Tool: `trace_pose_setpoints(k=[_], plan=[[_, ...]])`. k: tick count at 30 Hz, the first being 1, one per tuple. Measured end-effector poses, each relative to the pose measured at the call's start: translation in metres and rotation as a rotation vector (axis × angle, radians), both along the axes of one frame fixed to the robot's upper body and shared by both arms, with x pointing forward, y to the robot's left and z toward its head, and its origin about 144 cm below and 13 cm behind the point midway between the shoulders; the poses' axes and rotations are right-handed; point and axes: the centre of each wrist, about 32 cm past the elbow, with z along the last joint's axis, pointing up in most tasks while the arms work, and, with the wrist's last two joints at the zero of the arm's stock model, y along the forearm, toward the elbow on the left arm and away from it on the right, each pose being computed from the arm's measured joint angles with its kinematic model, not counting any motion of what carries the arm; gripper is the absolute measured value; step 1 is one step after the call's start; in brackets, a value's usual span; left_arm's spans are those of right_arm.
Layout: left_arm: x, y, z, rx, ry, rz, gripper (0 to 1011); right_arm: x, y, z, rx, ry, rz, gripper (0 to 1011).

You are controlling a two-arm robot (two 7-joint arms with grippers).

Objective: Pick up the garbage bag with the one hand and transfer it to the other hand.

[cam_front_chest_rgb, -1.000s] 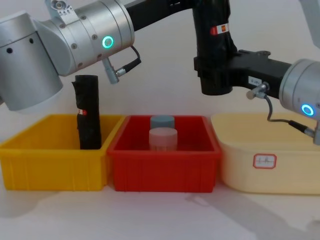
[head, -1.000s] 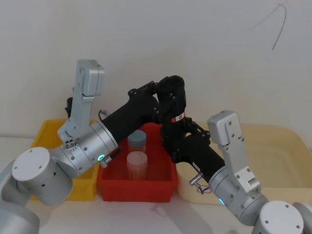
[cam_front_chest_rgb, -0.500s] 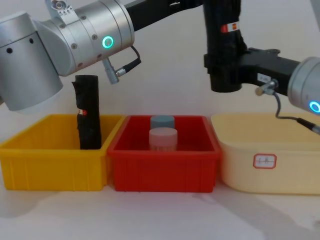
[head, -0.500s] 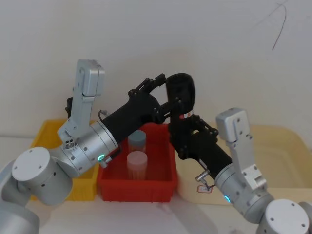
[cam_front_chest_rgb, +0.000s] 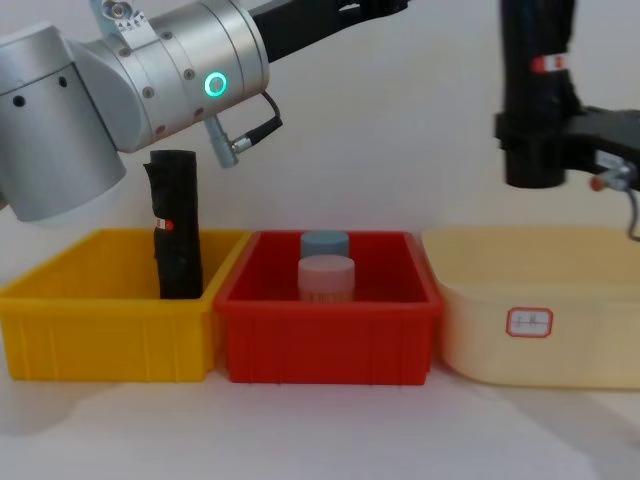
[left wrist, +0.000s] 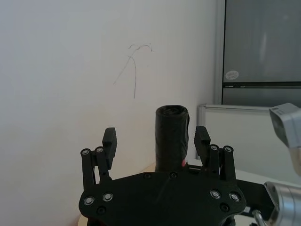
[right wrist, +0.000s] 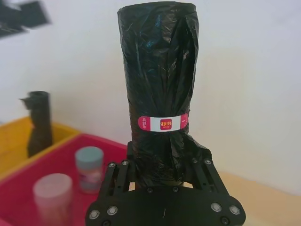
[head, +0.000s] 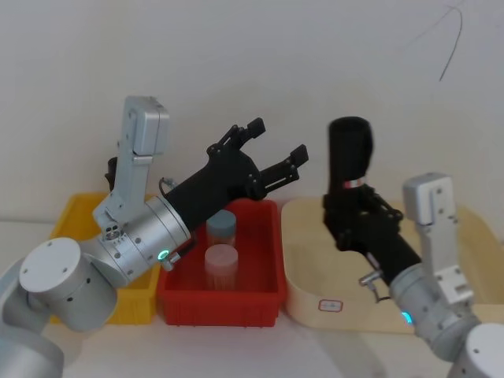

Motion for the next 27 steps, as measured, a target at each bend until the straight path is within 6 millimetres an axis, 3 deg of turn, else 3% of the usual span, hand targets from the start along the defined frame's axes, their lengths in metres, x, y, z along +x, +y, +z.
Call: trace_pose_setpoints(k=[12,27], plan=[[0.0,0.0,0.0,0.0,0.0,0.0,1000,0.007,-0.034,-0.015,0.054,0.081,-0.14,530],[0.0,0.0,0.0,0.0,0.0,0.0,1000,0.012,-0.049,-0.023,0.059,0.104,-0.203,944]])
